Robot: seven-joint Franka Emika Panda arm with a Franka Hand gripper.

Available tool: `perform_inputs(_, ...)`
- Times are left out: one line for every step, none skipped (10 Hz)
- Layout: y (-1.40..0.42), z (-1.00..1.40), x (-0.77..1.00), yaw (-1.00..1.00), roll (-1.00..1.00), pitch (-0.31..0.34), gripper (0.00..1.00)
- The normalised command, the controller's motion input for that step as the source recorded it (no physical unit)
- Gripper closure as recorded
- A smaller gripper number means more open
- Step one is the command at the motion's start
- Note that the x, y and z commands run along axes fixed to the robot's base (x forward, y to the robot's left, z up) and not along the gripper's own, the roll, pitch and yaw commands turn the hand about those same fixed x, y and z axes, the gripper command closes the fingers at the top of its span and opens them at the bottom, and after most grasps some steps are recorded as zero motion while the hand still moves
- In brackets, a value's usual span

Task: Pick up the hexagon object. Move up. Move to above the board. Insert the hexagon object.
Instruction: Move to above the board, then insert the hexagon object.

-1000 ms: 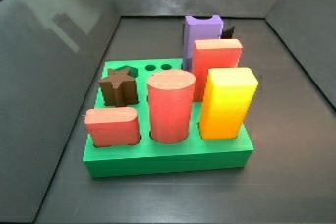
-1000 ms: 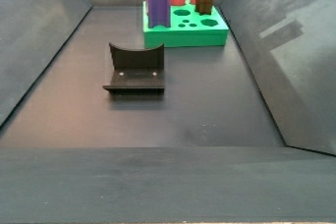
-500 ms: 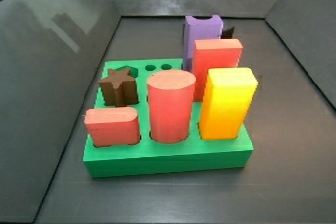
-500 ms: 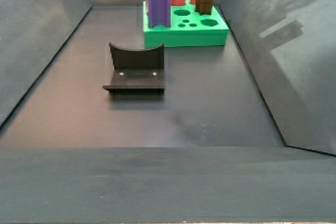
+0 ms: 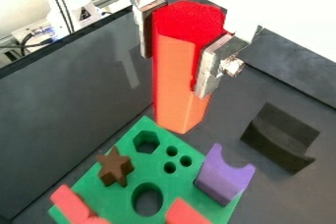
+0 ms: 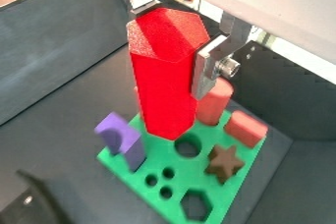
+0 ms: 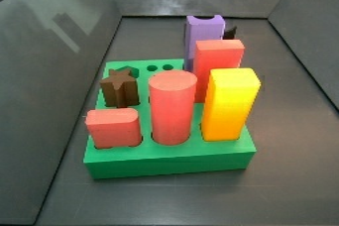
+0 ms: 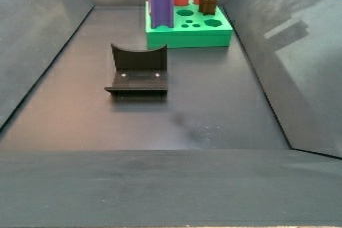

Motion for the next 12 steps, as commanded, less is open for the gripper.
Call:
perform_inputs(-0.30,0.04,0.11,0.01,0.02,0.121,1.00)
perform_inputs(0.00,-0.05,0.00,0.00,0.00,0.000,1.00)
perform_inputs(0.00,-0.11,-0.12,0.00,0.00,-0.029,1.00)
perform_inputs(0.19,-0.35,-0.10,0.08,-0.07,-0.103,1.00)
perform_inputs(0.25,-0.38,-0.06,0.11,-0.13,-0.124,1.00)
perform_inputs(0.18,-0.37,-0.19,0.11,-0.11,-0.146,1.00)
perform_inputs(0.07,-0.32,-0.25,0.24,-0.09,-0.179,1.00)
perform_inputs(0.05,-0.35,-0.31,0.22,-0.06,-0.189,1.00)
perform_inputs(0.00,-0.35,-0.43,0.20,0.00,-0.186,1.00)
perform_inputs(0.00,-0.34,-0.37,0.04,0.13,-0.056,1.00)
perform_inputs(0.00,-0.39,-0.25,0.00,0.10,-0.053,1.00)
perform_inputs(0.00,-0.45,-0.21,0.00,0.06,-0.074,1.00)
